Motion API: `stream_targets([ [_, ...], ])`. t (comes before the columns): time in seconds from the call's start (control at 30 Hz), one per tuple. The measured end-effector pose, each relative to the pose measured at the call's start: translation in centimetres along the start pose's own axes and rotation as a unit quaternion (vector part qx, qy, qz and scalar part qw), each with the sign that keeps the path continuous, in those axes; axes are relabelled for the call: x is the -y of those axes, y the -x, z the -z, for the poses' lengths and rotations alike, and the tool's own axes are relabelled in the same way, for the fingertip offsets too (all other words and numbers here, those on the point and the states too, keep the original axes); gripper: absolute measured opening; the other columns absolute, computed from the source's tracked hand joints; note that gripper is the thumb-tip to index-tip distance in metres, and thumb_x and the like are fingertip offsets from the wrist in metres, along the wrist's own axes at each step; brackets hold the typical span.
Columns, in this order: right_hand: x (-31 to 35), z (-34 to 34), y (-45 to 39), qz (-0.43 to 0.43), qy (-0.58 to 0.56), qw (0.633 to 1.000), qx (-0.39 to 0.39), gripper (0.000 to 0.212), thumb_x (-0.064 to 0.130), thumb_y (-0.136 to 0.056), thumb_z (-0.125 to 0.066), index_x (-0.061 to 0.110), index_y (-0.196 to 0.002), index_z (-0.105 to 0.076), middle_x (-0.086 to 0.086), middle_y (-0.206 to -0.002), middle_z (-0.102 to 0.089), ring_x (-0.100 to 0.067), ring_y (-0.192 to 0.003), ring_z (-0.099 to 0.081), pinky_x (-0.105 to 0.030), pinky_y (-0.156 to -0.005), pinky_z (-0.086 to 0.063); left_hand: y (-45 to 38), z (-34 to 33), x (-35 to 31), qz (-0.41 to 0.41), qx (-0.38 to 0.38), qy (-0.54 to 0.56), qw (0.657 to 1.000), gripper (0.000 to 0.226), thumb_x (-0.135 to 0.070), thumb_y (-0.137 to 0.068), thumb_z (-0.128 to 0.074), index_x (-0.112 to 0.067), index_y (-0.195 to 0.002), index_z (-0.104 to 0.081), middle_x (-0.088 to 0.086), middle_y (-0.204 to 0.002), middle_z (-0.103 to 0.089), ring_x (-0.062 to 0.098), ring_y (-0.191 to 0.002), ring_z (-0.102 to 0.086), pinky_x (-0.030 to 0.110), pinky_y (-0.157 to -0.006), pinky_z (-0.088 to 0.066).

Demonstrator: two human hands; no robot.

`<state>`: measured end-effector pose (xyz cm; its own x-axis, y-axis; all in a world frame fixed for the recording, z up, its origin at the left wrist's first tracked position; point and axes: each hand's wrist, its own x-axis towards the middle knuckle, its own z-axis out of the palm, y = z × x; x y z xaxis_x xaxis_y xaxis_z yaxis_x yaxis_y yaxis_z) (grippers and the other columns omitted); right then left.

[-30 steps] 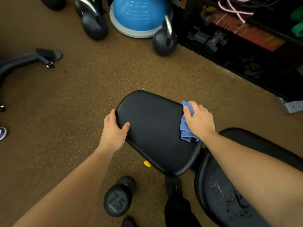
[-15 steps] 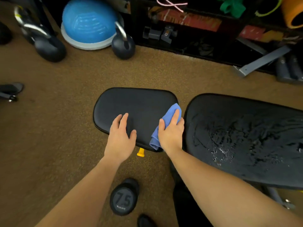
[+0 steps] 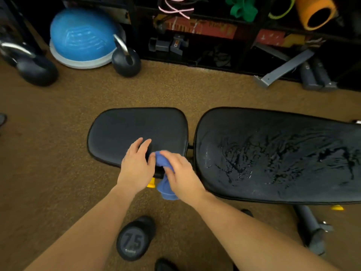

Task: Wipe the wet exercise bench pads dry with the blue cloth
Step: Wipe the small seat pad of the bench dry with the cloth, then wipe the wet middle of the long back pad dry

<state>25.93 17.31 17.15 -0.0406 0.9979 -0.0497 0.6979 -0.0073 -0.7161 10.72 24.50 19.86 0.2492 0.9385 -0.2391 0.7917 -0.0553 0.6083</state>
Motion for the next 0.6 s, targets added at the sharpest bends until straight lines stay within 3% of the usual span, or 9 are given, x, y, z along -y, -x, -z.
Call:
stream_targets([
  [0.07,-0.3,4.7,-0.7,-0.04,-0.086,0.994,-0.046,0.046,0.02,-0.104,-0.048,0.017,-0.149,-0.04,0.0,-0.148,-0.047,-0.012,-0.134,-0.042,-0.02,-0.112,-0.03,-1.3,-1.0,-2.5,-0.017,-0.014,0.007,1.0,0.046,-0.031,-0.104,-0.044,-0.024,-0.15,-0.043,-0.002,-0.16,-0.031,0.02,-0.146,-0.03,0.048,-0.117,-0.03],
  [0.1,-0.7,7.2,-1.2,-0.054,-0.093,0.991,-0.076,0.046,0.022,-0.104,-0.048,0.019,-0.149,-0.041,-0.001,-0.145,-0.049,-0.011,-0.132,-0.042,-0.021,-0.111,-0.031,-2.0,-1.6,-3.7,-0.029,-0.018,0.007,0.999,0.045,-0.03,-0.103,-0.046,-0.024,-0.148,-0.045,-0.003,-0.159,-0.033,0.02,-0.145,-0.032,0.048,-0.116,-0.03],
  [0.17,-2.6,11.8,-2.9,-0.073,-0.054,0.989,-0.12,0.043,0.03,-0.104,-0.047,0.027,-0.147,-0.042,0.001,-0.13,-0.05,-0.011,-0.123,-0.04,-0.03,-0.106,-0.033,-3.1,-2.9,-5.8,-0.059,-0.001,-0.016,0.998,0.048,-0.03,-0.1,-0.053,-0.023,-0.146,-0.047,-0.001,-0.157,-0.037,0.023,-0.144,-0.035,0.048,-0.116,-0.032],
  [0.23,-4.7,16.2,-5.0,-0.048,0.001,0.989,-0.14,0.04,0.032,-0.102,-0.044,0.033,-0.141,-0.045,0.015,-0.118,-0.046,-0.011,-0.115,-0.034,-0.039,-0.105,-0.033,-3.9,-4.5,-7.5,-0.073,0.047,-0.067,0.994,0.054,-0.034,-0.097,-0.056,-0.026,-0.149,-0.043,0.001,-0.159,-0.033,0.026,-0.146,-0.03,0.048,-0.118,-0.027],
  [0.3,-7.2,20.4,-7.4,0.021,0.05,0.99,-0.131,0.04,0.027,-0.099,-0.04,0.032,-0.138,-0.049,0.016,-0.127,-0.049,-0.018,-0.119,-0.039,-0.047,-0.105,-0.035,-4.3,-6.0,-8.7,-0.048,0.084,-0.131,0.987,0.06,-0.04,-0.099,-0.051,-0.031,-0.154,-0.03,0.001,-0.165,-0.017,0.028,-0.152,-0.012,0.052,-0.122,-0.016],
  [0.4,-12.4,25.1,-10.5,0.074,0.161,0.983,-0.044,0.038,0.025,-0.102,-0.039,0.038,-0.137,-0.049,0.008,-0.141,-0.045,-0.028,-0.126,-0.041,-0.051,-0.103,-0.035,-4.8,-7.1,-9.1,0.029,0.099,-0.191,0.976,0.063,-0.041,-0.104,-0.04,-0.037,-0.158,-0.008,-0.003,-0.167,0.008,0.031,-0.153,0.008,0.065,-0.118,-0.01],
  [0.47,-16.5,26.3,-11.1,0.013,0.213,0.972,0.097,0.037,0.033,-0.106,-0.041,0.052,-0.138,-0.043,0.007,-0.152,-0.035,-0.029,-0.137,-0.031,-0.054,-0.109,-0.03,-4.9,-7.5,-8.7,0.067,0.112,-0.209,0.969,0.064,-0.038,-0.106,-0.034,-0.041,-0.157,0.004,-0.008,-0.166,0.017,0.031,-0.152,0.014,0.07,-0.115,-0.012],
  [0.53,-19.5,25.7,-10.5,-0.055,0.276,0.928,0.244,0.042,0.049,-0.104,-0.038,0.064,-0.142,-0.025,0.009,-0.165,-0.015,-0.027,-0.15,-0.012,-0.051,-0.12,-0.015,-4.9,-7.8,-8.5,0.076,0.12,-0.213,0.967,0.064,-0.035,-0.107,-0.031,-0.042,-0.156,0.009,-0.01,-0.164,0.022,0.031,-0.152,0.018,0.072,-0.114,-0.011],
  [0.6,-20.5,24.6,-10.5,-0.071,0.285,0.915,0.276,0.048,0.061,-0.101,-0.03,0.063,-0.147,-0.015,0.017,-0.166,-0.001,-0.018,-0.153,0.001,-0.044,-0.122,-0.002,-5.0,-8.0,-8.5,0.077,0.118,-0.21,0.968,0.064,-0.034,-0.107,-0.031,-0.043,-0.156,0.01,-0.011,-0.164,0.023,0.031,-0.151,0.02,0.072,-0.114,-0.01],
])
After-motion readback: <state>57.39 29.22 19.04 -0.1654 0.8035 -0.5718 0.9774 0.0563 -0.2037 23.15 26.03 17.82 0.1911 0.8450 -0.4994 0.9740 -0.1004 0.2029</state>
